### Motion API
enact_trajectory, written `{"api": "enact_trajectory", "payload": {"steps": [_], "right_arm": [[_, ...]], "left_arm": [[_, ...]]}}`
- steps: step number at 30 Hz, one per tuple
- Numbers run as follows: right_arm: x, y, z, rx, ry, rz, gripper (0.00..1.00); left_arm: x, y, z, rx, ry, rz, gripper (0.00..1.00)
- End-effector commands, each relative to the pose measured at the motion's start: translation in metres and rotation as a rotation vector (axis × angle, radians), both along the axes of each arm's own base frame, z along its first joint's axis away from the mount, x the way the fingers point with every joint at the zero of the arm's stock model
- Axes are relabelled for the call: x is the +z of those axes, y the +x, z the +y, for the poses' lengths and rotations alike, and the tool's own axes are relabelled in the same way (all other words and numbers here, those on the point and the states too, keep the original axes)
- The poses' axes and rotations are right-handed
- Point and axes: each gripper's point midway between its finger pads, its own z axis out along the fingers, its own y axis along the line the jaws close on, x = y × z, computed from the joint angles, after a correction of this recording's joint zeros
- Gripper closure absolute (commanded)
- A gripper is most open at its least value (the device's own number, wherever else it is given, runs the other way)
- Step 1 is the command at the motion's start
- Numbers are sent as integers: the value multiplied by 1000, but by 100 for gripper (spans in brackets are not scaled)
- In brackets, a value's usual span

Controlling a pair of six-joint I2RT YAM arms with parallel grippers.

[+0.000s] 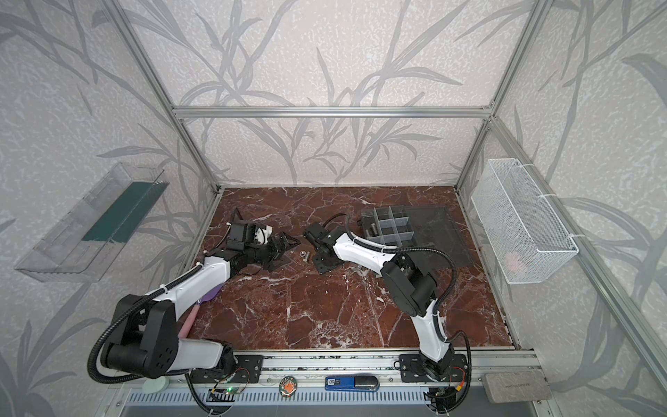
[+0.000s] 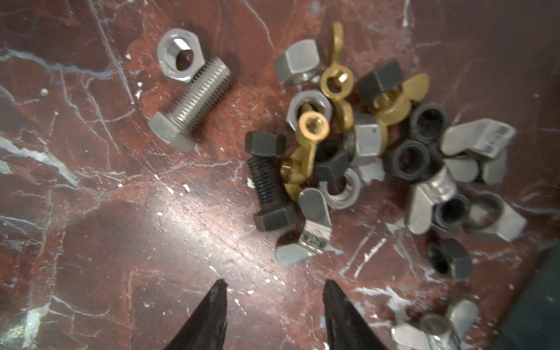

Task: Sort the screws and nuts into containers
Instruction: Pick up the screw from the center of the table.

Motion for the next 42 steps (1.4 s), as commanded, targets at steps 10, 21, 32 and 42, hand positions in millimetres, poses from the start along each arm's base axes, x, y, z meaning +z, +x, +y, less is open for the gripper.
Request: {"api": "enact_trajectory", "payload": {"steps": [10,21,32,42], "right_arm": [[-24,17,17,31,-48,8,50],[-41,18,13,45,-96,12,58],[-33,18,12,47,-92,2,69],[7,20,6,38,-69,-55,74]], "left_arm": [[0,-9,14,34,-65,10,1],[-1,-6,14,35,-61,13,1],[-2,-3,14,37,-57,12,1],[2,-1,8,24,-70,1,1]]}}
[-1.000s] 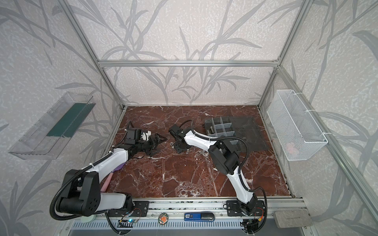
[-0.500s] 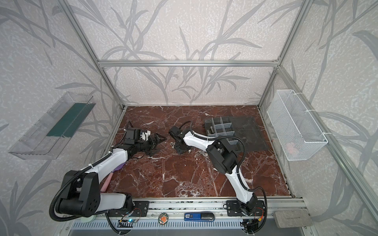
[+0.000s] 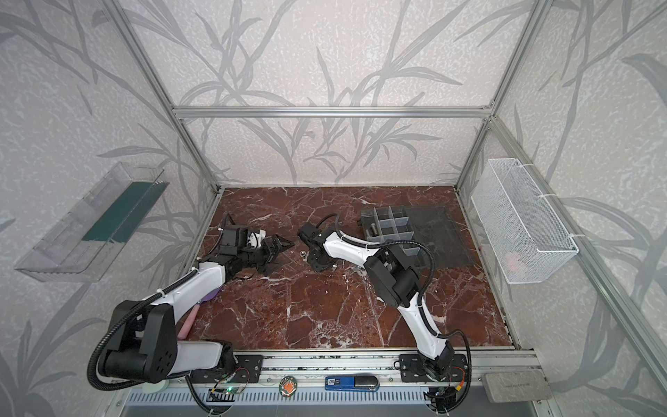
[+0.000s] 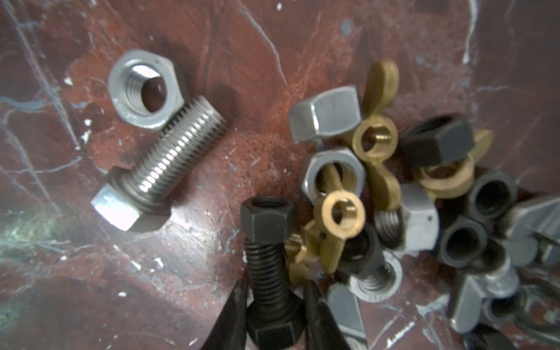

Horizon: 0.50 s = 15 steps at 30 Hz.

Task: Sort the screws and nuts into containers
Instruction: Pick up the screw from the center of the table.

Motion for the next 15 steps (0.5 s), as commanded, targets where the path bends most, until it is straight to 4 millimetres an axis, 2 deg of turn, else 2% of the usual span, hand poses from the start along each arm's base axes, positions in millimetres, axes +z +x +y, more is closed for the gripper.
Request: {"api": "enact_trajectory", "payload": {"steps": [1,5,9,11,15], "right_arm": [[45,2,-8,-6,12,-64,74],[77,7,-30,-42,21,-116,75],[103,15,-65,-102,34,-157,75],[111,19,-84,-138,30,-172,75],[113,22,-127,-220,18,-170,75]], "left_arm": [[6,4,-8,-19,-19,-12,1],[9,6,-20,-52,-12,-26,1],[13,6,-39,-110,27,-48,1],[14,6,-50,-138,37,-54,1],[16,7,-73,-193,43,-62,1]]}}
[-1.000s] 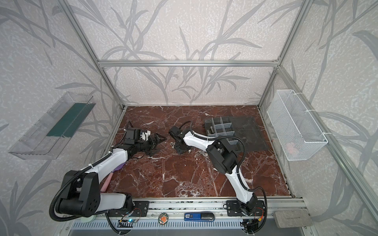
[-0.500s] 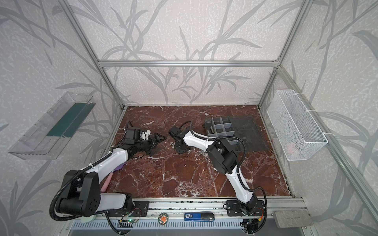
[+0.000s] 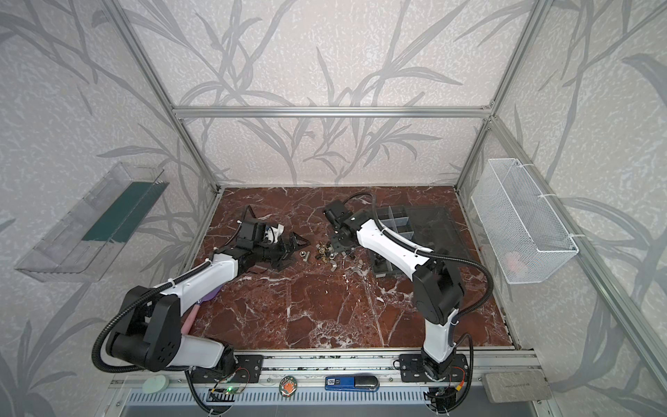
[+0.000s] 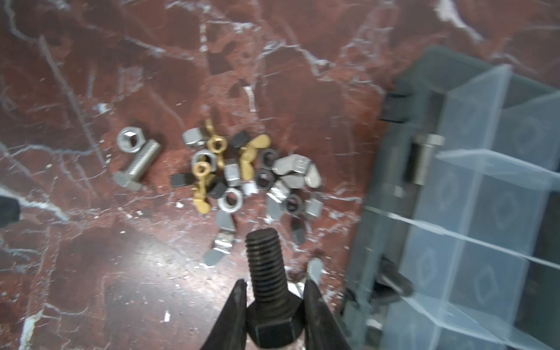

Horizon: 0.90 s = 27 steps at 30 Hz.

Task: Sort the screws and nuts into containers
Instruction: Pick up the screw from the center of the table, then place the screw into the container.

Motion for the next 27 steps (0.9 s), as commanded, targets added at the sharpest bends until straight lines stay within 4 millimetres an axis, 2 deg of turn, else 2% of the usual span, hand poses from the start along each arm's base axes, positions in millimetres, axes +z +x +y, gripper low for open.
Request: {"api": "enact_trajectory", "payload": {"steps": [1,6,7,10,17,23,25,27], "right_arm": [[-6,-4,-40,-63,-45,28,75],[-19,-7,-84,-156,-42,53,75],[-17,-8,-91,-171,-36,50,75],[-30,-13,-103,-193,-38,70,75],[-54,-18,-110,-207,-48,114,75],[-63,-19,-111,-212,-50,127,74],[-77,-21,-111,-214,-70,159,72],[-82,-23,-112,-216,-75,170,72]], "left_arm": [[4,5,-15,-32,20,-24,1],[8,4,-42,-98,22,-41,1],[10,4,-47,-110,23,-45,1],[13,4,-63,-144,23,-54,1],[14,1,-83,-198,53,-59,1],[16,-2,-82,-215,93,-74,1],[16,-3,-81,-217,102,-78,1],[16,-3,-80,-217,107,-81,1]]}}
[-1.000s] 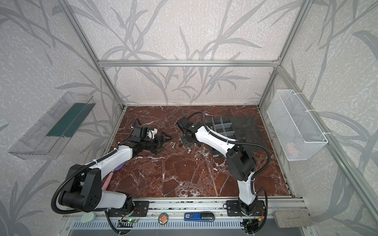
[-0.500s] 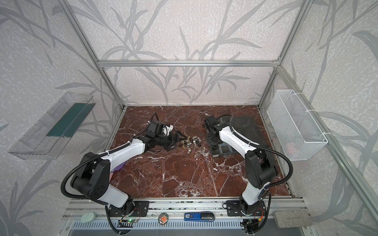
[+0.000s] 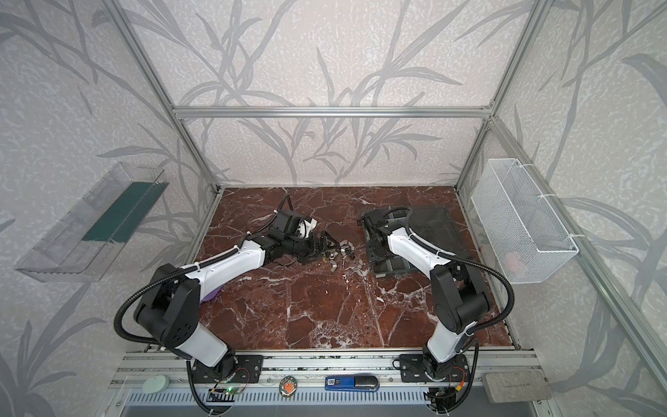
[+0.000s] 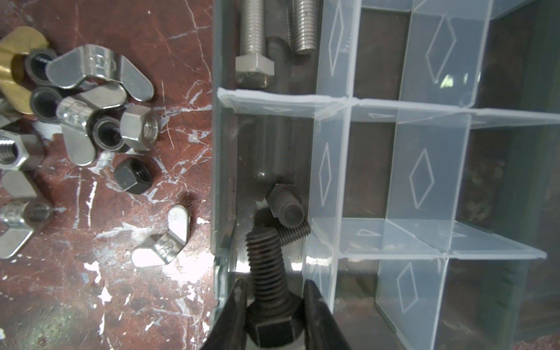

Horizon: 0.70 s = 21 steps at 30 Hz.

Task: Sort the screws and nuts into containers
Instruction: Place the screw into the container.

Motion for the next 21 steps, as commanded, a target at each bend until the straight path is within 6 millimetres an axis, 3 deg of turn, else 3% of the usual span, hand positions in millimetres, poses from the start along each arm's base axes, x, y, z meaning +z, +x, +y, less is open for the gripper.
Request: {"api": "enact_trajectory", "payload": {"steps": [1,12,16,21], "right_arm": [[-15,-4,-3,-13,-8,35,72],[0,-5,-2,-10,7,17,57],[24,-3,4,3,42,-32,53],[53,0,25,47,94,-94,46]], "left_arm": [[7,0,3,-6,27,-26,1],[5,-2,6,-14,46,-27,1],[4,-2,12,-14,84,-37,1],[5,1,37,24,202,-61,1]]}}
